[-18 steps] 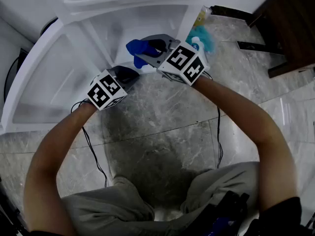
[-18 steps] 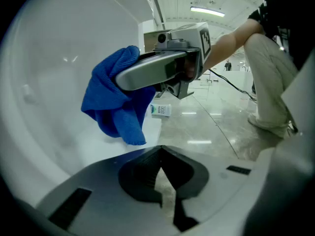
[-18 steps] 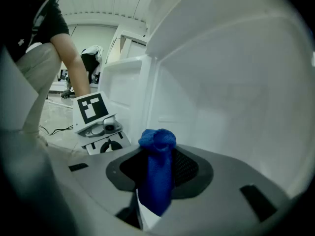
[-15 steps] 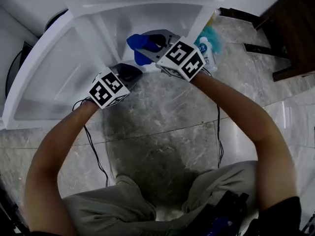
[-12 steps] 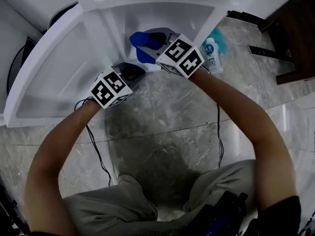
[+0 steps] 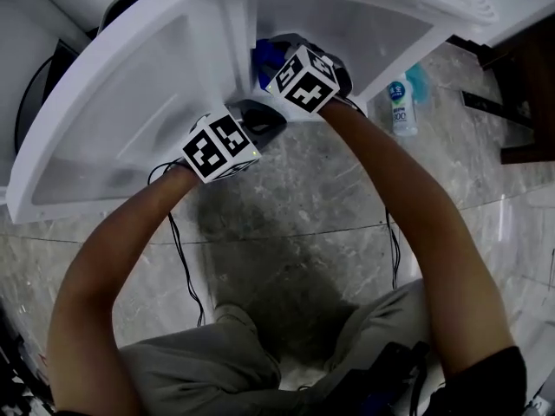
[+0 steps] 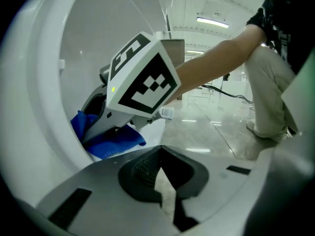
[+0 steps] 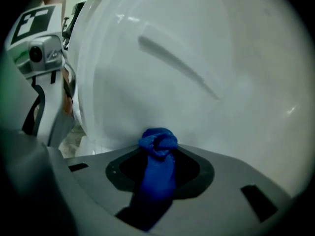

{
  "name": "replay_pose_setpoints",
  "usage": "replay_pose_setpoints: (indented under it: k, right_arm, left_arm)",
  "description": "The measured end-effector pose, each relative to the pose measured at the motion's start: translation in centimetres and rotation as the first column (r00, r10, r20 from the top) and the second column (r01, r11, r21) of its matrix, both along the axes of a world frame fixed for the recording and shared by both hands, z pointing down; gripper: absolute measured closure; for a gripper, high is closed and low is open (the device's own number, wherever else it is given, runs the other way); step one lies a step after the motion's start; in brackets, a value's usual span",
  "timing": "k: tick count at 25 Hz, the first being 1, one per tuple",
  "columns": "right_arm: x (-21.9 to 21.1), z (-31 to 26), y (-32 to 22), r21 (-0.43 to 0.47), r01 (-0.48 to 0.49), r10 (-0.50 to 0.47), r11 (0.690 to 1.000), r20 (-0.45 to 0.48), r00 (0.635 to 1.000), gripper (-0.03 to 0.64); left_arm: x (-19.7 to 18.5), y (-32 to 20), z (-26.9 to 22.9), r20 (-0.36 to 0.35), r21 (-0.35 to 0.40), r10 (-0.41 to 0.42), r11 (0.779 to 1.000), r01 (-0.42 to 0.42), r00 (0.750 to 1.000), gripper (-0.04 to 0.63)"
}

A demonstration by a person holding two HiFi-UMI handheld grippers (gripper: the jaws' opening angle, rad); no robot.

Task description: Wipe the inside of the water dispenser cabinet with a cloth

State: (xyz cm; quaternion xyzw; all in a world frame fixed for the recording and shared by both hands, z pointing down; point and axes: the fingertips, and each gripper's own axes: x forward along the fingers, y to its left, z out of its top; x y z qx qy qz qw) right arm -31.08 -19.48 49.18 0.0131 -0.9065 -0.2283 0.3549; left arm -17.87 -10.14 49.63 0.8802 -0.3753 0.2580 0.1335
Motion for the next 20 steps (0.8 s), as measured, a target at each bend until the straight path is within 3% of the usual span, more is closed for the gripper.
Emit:
replay_pose_setpoints:
  k: [5,9,16,20]
  right_arm:
    - [-1.9,0.3,-3.2,0.035,-0.054,0.055,0.998,-0.025,0.998,0.505]
    - [-2.5,0.3,-4.5,0.012,-0.119,0.119,0.993,-0.013,0.993,0.506]
    - [-1.4,0.5,-1.6,0.036,0.042,-0.039,0.998,-0.079,0.996,0.505]
    - [-2.0,0.7,-3.0,0.019,-0.024,0.025,1.000,-0.064,0.998,0.505]
  left_arm:
    - [-0.9,1.3,0.5,-0.011,-0.025,-0.021,0.999,0.021,1.000,0.589]
    - [-1.4,1.1,0.7,-0.006,-0.011,-0.037,0.999,0.037,0.999,0.589]
    - [-1.7,0.1,0.8,-0.005,0.007,-0.060,0.998,0.060,0.998,0.589]
    - [-0.9,0.7,1.0,-0.004,0.002,-0.041,0.999,0.041,0.999,0.589]
